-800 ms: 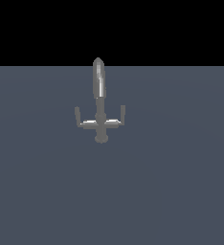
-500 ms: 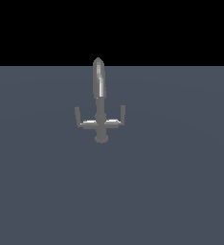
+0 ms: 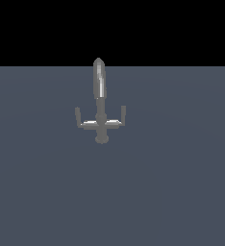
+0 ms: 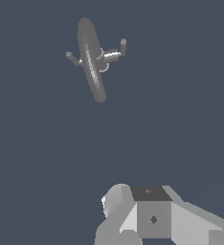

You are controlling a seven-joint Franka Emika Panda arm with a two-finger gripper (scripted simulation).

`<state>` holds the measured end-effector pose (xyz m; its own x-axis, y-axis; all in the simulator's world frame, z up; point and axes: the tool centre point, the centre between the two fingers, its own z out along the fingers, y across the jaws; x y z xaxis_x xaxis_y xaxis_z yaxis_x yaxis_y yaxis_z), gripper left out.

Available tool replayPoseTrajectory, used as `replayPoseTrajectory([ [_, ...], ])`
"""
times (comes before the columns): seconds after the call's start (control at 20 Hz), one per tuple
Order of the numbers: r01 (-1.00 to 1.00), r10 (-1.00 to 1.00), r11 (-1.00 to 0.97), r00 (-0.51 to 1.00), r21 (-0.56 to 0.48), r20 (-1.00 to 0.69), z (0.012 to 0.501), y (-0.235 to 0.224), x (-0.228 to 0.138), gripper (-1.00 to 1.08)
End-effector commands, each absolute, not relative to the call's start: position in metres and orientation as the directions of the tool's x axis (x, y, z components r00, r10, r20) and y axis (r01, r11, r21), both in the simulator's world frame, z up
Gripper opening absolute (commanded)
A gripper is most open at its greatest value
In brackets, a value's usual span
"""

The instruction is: Turn on the faucet by rotating a designated handle.

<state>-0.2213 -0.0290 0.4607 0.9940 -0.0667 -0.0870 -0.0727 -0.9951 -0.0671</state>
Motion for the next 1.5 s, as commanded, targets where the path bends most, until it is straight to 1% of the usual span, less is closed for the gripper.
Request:
replayPoseTrajectory([
  [0.0, -0.091, -0.08, -0.991, 0.991, -0.101, -0.104, 0.454, -0.033, -0.21, -1.0],
  [0.8, -0.252, -0.159, -0.893, 0.952, -0.372, -0.261, 0.391, -0.06, -0.122, -1.0],
  [1.45, -0.382, -0.174, -0.744, 0.903, -0.549, -0.392, 0.329, -0.072, -0.061, -1.0],
])
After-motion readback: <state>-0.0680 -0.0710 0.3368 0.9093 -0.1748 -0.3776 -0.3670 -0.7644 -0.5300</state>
